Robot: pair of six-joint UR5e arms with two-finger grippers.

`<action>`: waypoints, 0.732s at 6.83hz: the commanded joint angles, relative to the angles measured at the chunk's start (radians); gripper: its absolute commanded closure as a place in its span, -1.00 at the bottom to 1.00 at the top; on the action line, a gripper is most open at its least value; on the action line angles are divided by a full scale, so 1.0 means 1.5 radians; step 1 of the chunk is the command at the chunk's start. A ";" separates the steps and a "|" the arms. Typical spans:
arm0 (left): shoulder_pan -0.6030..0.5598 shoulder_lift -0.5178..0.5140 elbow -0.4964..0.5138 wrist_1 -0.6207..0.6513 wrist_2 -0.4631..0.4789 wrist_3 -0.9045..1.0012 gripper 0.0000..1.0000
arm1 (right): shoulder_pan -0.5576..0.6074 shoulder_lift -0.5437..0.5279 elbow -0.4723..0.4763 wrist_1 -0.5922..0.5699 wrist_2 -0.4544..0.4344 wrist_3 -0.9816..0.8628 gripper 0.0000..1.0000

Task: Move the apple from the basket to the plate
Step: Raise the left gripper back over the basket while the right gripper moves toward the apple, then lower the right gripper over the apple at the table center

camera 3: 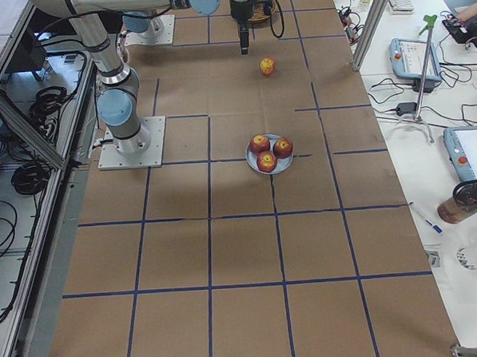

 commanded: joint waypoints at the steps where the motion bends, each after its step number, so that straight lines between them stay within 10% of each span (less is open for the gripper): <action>1: 0.002 0.006 -0.006 -0.003 -0.005 0.005 -0.99 | 0.077 0.078 -0.057 -0.009 -0.008 0.082 -1.00; 5: 0.002 0.013 -0.030 0.002 -0.008 0.019 -0.99 | 0.179 0.231 -0.089 -0.175 -0.005 0.203 -1.00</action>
